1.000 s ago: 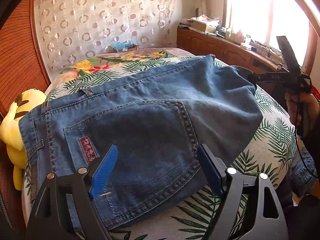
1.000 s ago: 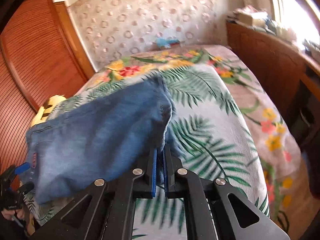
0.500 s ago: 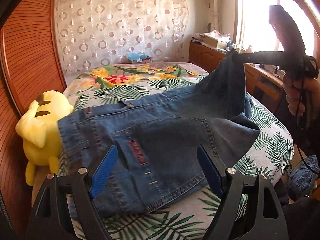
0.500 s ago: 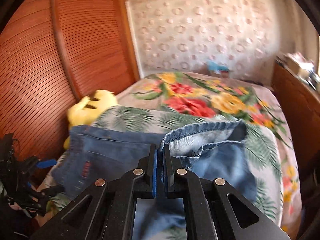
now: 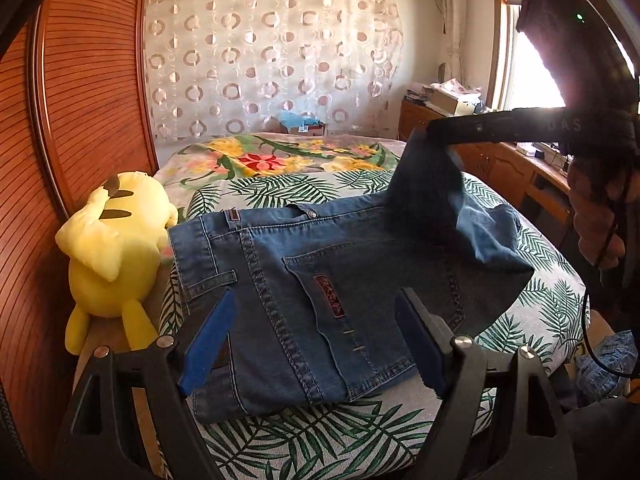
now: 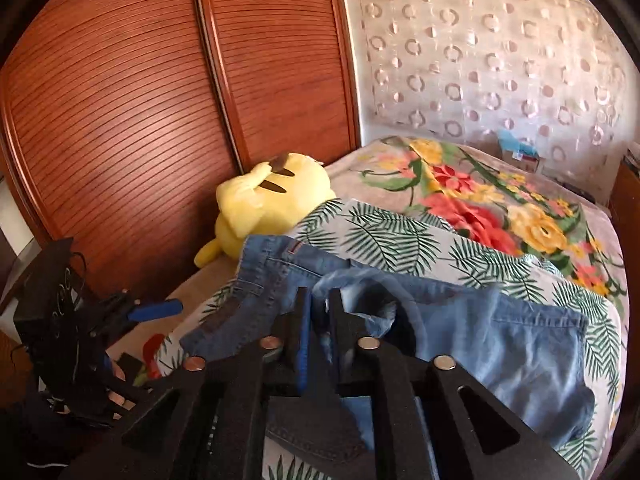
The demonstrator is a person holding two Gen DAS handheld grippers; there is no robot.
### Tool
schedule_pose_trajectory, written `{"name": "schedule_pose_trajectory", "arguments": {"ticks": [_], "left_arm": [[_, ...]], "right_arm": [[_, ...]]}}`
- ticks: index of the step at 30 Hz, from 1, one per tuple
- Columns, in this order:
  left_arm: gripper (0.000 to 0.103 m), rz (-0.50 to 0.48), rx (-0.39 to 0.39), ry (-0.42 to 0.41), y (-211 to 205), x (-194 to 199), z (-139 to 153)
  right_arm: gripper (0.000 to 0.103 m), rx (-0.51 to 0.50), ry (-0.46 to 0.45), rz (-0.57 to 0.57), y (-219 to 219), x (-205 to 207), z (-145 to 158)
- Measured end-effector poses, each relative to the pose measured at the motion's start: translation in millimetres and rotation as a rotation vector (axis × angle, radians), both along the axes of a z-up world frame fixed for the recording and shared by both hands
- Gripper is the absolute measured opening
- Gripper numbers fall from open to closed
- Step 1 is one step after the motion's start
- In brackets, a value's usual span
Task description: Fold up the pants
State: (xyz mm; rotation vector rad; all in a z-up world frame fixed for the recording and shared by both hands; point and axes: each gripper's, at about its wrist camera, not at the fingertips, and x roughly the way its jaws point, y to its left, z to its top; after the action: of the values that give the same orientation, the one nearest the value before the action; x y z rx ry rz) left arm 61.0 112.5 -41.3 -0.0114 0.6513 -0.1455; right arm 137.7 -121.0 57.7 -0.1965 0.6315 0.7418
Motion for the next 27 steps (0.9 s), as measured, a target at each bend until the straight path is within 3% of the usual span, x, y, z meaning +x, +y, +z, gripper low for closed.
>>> {"name": "schedule_pose_trajectory", "arguments": {"ticks": [1, 4, 9, 15, 20, 23, 25, 27], "left_arm": [[0.082, 0.000, 0.000, 0.005, 0, 1, -2], [0.082, -0.009, -0.001, 0.016, -5, 5, -5], [0.082, -0.044, 0.009, 0.032, -21, 20, -11], [0.082, -0.088, 0.021, 0.064, -40, 44, -25], [0.074, -0.110, 0.040, 0.111, -51, 68, -41], [0.064, -0.117, 0.038, 0.163, -52, 83, -53], [0.042, -0.123, 0.017, 0.185, -51, 86, -58], [0.029, -0.126, -0.011, 0.193, -48, 86, -59]], "right_arm": [[0.029, -0.004, -0.010, -0.009, 0, 1, 1], [0.037, 0.006, -0.020, -0.038, -12, 4, 1], [0.038, -0.014, -0.036, -0.114, -34, 1, -15], [0.039, -0.062, -0.016, -0.200, -55, -19, -53], [0.039, -0.083, 0.010, -0.251, -62, -13, -76], [0.039, -0.077, 0.029, -0.274, -68, -10, -83], [0.039, -0.069, 0.039, -0.285, -69, -7, -87], [0.039, -0.061, 0.052, -0.294, -72, -5, -90]]}}
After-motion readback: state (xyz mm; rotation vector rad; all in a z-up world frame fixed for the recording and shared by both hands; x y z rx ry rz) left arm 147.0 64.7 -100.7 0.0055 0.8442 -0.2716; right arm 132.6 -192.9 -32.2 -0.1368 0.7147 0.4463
